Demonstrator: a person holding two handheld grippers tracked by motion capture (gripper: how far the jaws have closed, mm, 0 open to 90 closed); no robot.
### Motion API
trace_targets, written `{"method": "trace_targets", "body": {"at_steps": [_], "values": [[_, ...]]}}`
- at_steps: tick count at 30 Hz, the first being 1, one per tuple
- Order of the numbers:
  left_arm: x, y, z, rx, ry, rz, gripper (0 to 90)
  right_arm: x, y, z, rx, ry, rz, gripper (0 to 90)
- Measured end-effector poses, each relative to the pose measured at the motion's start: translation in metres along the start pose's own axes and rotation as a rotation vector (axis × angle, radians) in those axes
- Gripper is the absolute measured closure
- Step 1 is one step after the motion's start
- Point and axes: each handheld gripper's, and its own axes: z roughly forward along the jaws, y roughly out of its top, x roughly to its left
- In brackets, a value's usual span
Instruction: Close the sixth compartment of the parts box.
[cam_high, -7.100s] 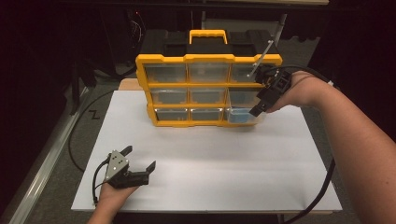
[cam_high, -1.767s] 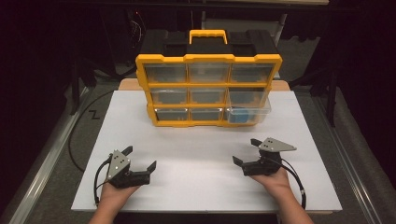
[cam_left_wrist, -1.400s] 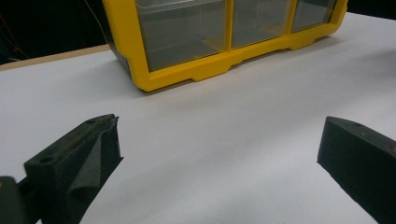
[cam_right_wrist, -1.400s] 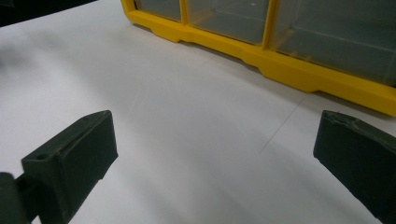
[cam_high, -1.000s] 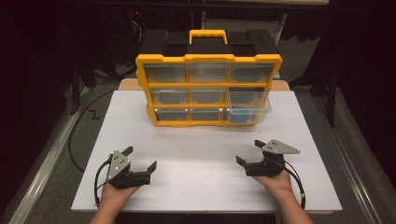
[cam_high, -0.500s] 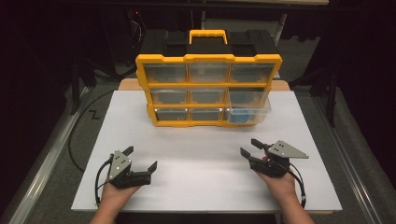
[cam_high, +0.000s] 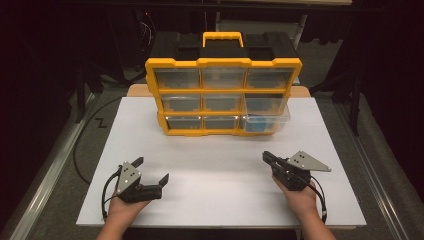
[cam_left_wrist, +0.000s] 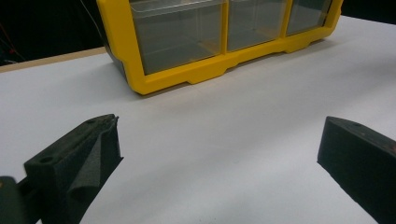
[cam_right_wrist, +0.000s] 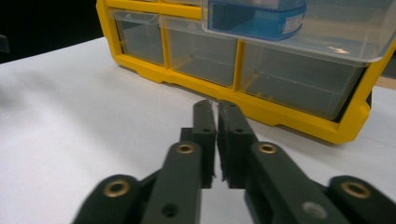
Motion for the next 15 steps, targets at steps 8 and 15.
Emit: {"method": "trace_targets", "body": {"at_steps": [8,15], "values": [[-0.0012,-0.0002,-0.0007,-0.002,-0.002,0.001,0.3,-0.0003,0.0013,0.0003,-0.011,-0.007,-0.002,90.0],[-0.0009,-0.0007,0.0004,-0.001,-0.004,0.004,0.3,-0.0048,0.0056,0.0040,-0.028,-0.026,0.015,90.0]]}}
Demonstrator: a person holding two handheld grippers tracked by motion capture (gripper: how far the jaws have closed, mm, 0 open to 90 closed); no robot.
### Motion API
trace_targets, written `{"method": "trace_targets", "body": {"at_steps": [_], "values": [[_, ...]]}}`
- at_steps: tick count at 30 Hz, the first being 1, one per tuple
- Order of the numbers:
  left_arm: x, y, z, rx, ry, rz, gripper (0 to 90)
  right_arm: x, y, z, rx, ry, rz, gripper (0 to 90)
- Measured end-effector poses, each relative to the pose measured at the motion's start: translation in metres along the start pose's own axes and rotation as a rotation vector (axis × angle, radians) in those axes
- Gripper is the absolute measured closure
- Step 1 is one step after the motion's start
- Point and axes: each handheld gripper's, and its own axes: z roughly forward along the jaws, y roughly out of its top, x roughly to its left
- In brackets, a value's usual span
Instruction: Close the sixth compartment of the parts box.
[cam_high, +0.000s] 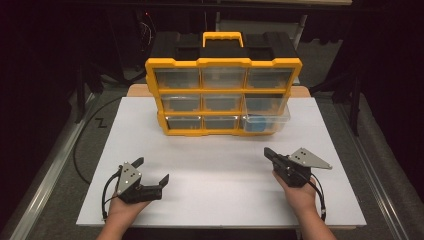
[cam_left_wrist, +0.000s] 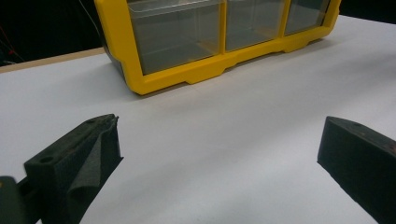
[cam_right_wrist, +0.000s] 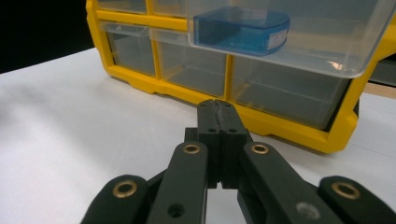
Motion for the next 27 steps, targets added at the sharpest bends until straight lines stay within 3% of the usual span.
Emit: {"method": "trace_targets", "body": {"at_steps": [10,27], "values": [[0.001,0.000,-0.001,-0.003,-0.004,-0.008,0.3,-0.005,0.014,0.006,-0.003,-0.049,-0.008,90.0],[0.004,0.000,-0.002,-0.013,-0.014,-0.018,0.3,-0.010,0.050,0.014,-0.062,-0.073,-0.019,90.0]]}}
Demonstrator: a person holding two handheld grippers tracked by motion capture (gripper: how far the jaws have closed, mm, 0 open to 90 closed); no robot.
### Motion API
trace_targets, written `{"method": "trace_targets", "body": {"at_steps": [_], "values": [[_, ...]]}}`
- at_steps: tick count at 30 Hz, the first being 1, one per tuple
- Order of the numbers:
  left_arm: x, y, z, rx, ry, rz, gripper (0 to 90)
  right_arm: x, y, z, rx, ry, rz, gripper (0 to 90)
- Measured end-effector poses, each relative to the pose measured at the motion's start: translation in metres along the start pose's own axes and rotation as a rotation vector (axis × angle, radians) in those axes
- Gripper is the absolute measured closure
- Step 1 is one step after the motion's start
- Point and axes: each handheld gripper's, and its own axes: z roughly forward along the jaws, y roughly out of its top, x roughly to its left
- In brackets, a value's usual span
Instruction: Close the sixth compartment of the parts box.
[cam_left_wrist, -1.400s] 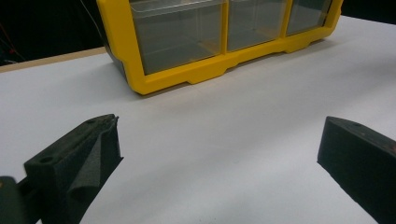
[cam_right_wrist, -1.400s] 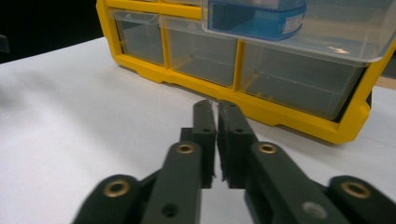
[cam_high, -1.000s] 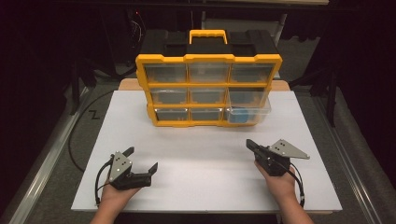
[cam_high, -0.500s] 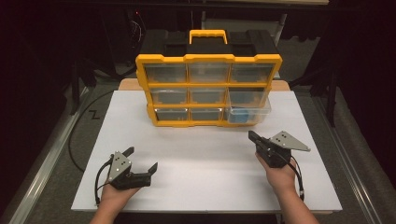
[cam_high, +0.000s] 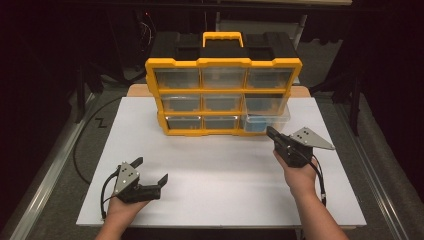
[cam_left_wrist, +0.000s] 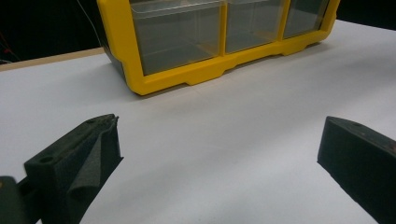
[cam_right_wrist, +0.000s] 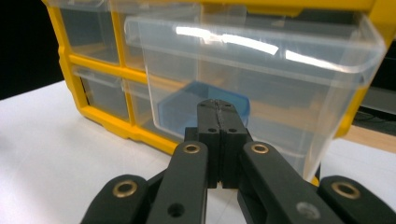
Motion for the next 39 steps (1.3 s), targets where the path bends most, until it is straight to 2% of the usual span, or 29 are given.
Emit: {"method": "trace_targets", "body": {"at_steps": [17,39], "values": [[0.002,0.001,-0.002,-0.007,0.003,-0.004,0.3,0.001,0.014,0.005,-0.011,-0.015,-0.016,90.0],[0.003,0.001,-0.002,-0.015,-0.011,-0.009,0.3,0.003,0.020,0.007,-0.005,-0.034,-0.015,90.0]]}}
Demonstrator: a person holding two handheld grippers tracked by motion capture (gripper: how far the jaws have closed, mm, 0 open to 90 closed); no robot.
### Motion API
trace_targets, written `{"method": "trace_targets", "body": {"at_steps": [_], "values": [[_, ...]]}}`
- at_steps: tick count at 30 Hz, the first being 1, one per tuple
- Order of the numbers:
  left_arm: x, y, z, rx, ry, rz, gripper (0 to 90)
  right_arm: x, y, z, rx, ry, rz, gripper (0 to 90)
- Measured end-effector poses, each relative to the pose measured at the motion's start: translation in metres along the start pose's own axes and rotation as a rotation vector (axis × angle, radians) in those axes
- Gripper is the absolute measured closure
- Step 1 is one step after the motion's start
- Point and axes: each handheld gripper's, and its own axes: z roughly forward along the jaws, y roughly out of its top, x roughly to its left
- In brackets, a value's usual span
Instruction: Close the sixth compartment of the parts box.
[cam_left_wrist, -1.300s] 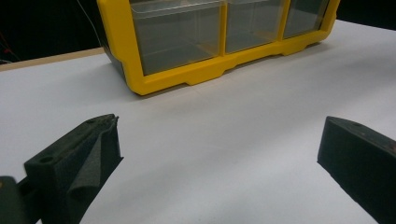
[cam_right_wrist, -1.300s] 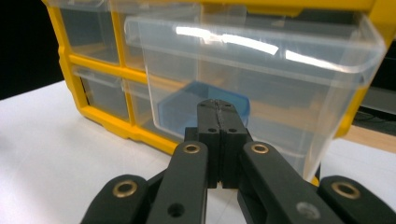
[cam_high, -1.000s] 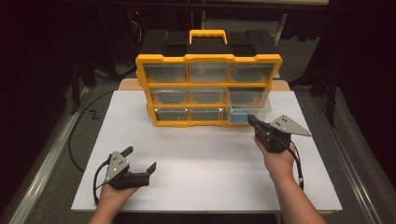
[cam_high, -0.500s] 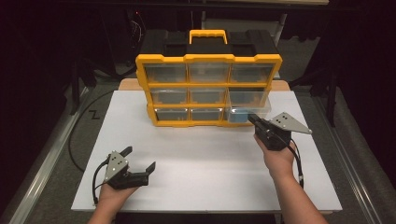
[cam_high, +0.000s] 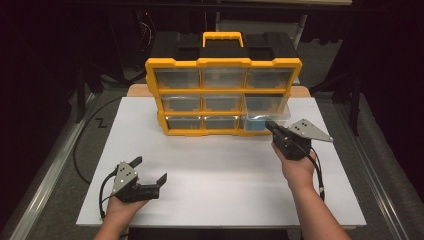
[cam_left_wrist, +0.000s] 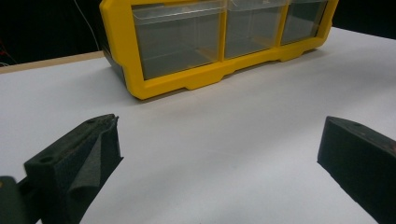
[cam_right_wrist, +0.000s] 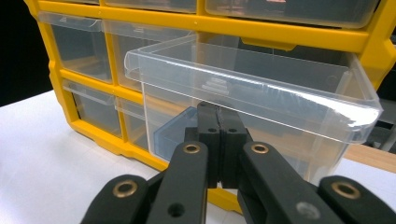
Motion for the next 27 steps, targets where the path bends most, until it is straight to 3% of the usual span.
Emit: {"method": "trace_targets", "body": {"at_steps": [27], "values": [[0.001,0.002,-0.001,-0.013,-0.016,0.007,0.3,-0.001,0.007,0.024,0.011,-0.034,-0.015,90.0]]}}
